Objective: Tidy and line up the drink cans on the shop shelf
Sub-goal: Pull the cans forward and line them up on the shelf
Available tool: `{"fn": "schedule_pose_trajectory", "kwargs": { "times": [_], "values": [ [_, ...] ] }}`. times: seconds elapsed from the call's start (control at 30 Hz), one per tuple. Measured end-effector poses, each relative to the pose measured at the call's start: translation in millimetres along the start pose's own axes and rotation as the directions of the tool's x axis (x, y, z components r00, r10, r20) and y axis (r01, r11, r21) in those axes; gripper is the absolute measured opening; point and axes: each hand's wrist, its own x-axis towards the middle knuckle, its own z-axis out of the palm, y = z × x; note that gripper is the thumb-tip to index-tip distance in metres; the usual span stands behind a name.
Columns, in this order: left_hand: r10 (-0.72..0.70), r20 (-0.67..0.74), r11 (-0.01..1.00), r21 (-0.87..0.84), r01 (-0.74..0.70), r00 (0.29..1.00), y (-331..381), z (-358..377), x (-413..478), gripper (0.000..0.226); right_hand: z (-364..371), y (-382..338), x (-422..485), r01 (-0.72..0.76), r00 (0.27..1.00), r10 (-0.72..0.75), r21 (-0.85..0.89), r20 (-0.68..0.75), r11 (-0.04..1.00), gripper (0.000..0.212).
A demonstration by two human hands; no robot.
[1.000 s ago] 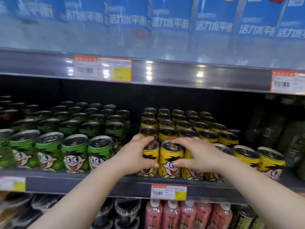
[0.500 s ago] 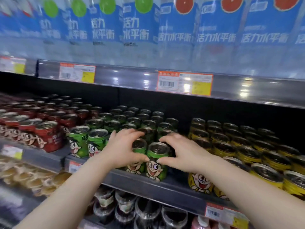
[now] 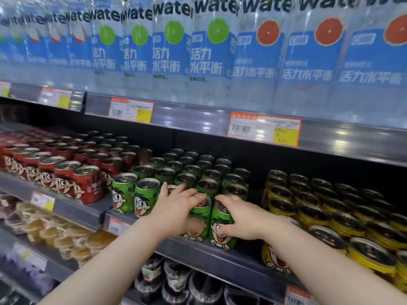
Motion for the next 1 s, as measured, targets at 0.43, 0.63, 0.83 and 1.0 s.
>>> {"fn": "schedule_pose_trajectory", "kwargs": {
  "times": [0.43,0.63,0.83,1.0],
  "values": [
    [-0.013,-0.058,1.000,-0.020,0.012,0.998,-0.9,7.6,1.5,0.076,-1.6,-10.1,-3.8,-0.098,0.995,0.094,0.118,0.040,0.988,0.084],
    [0.065,-0.147,0.998,0.015,-0.063,0.987,-9.9,11.2,3.3,0.075,-5.9,-17.6,-1.2,-0.182,0.982,0.176,0.112,0.064,0.977,0.084],
    [0.249,-0.082,0.968,0.015,-0.249,0.965,-29.2,-2.1,13.2,0.084,-12.1,-26.6,1.8,-0.256,0.963,0.252,0.031,0.093,0.966,0.082],
    [0.270,-0.124,0.950,-0.130,-0.285,0.955,-70.3,-11.7,32.5,0.067,-33.5,-3.8,14.9,-0.358,0.871,0.413,0.232,-0.265,0.904,0.041]
  ]
}}
